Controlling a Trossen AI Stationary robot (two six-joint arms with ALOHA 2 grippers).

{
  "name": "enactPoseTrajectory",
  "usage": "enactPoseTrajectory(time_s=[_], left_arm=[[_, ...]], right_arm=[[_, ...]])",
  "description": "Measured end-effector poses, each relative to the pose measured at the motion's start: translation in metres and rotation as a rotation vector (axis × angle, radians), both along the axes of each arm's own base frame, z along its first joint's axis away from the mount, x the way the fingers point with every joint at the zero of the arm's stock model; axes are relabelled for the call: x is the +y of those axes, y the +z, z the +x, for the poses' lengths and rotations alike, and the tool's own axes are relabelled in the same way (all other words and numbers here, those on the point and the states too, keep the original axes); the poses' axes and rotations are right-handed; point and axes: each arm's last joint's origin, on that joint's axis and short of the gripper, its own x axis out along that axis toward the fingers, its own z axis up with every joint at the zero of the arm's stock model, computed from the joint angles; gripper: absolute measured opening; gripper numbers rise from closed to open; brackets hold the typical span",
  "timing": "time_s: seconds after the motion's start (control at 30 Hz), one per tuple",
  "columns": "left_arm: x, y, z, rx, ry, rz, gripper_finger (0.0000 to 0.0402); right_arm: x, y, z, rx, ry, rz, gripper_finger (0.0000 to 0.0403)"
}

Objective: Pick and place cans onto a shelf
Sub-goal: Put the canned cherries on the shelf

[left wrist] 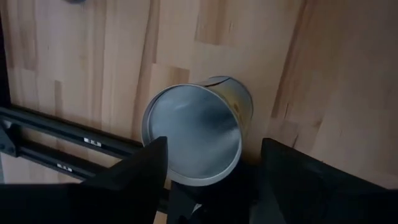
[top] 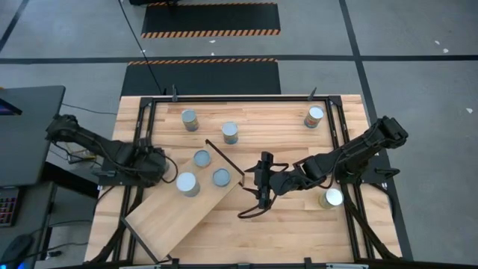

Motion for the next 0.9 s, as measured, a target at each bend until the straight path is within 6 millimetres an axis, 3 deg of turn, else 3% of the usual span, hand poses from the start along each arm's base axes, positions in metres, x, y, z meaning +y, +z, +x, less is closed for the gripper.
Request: enactPoseTrajectory(time_s=[0.17, 0.3, 0.57, 0.9], left_arm=[[-0.005, -0.001, -0.002, 0.000, -0.052, 0.007, 0.0260], [-0.007, -0.016, -0.007, 0.047, -0.055, 0.011, 0.0245], [-0.007, -0.014, -0.003, -0.008, -0.025, 0.017, 0.0218], [-0.007, -0.022, 0.008, 0.017, -0.020, 0.041, 0.0134]], right_arm=[[0.000, 0.000, 0.000, 0.004, -0.003, 0.004, 0.0281], [0.000, 0.000, 0.000, 0.004, -0.003, 0.004, 0.0281], [0.000, 0.000, 0.000, 0.004, -0.002, 0.002, 0.0280], [0.000, 0.000, 0.000, 0.004, -0.002, 0.001, 0.0280]])
